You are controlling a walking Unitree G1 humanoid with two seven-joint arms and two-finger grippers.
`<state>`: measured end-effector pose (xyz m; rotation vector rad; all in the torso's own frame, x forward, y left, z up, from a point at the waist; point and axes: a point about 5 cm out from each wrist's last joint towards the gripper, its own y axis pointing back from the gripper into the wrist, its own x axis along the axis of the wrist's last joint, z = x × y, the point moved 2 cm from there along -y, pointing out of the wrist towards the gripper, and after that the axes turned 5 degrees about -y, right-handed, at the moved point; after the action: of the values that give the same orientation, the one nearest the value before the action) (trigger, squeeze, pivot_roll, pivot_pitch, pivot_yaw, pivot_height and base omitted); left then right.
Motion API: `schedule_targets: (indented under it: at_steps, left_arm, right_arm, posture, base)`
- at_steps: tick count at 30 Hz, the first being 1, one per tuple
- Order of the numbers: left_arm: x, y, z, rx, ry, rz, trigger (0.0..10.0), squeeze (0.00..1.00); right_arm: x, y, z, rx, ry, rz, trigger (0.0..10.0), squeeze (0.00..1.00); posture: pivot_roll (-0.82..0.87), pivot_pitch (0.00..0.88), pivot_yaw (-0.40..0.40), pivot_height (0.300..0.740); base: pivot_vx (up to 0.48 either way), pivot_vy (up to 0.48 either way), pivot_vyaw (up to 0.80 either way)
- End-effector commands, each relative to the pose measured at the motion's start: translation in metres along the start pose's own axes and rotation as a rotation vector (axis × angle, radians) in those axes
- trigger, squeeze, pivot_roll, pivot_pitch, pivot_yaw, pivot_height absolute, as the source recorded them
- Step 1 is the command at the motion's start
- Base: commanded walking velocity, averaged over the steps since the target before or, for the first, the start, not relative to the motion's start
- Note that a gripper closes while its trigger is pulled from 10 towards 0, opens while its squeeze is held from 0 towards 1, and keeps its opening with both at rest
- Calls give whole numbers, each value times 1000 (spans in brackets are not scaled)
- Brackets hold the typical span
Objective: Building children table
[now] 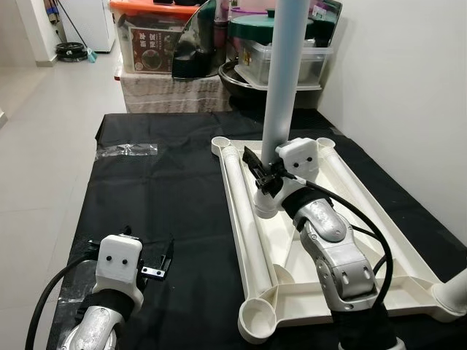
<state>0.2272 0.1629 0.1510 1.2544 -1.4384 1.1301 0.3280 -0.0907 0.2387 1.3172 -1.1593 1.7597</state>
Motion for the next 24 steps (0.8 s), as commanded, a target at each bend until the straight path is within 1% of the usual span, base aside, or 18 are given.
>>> schedule_targets:
  at_steps: [1, 7, 11, 24]
  left_arm:
    - [-3, 0, 2, -10, 3, -9, 10000, 0]
    - [-2, -2, 0, -8, -3, -2, 10000, 0]
    - [-2, -3, -3, 7, -11, -2, 10000, 0]
    - [-1, -6, -1, 3, -1, 7, 10000, 0]
  right_arm:
    - [1, -1, 2, -12, -6, 16, 10000, 0]
    - [3, -3, 3, -14, -9, 24, 10000, 0]
    - [2, -3, 0, -10, -25, 25, 10000, 0]
    - [1, -5, 0, -12, -36, 23, 10000, 0]
  posture:
    - [67, 0, -79, 740]
    - [70, 0, -80, 740]
    - [73, 0, -82, 740]
    - [71, 0, -79, 740]
  base:
    - [0, 0, 0]
    - [0, 0, 0]
    - [0, 0, 0]
    - [0, 0, 0]
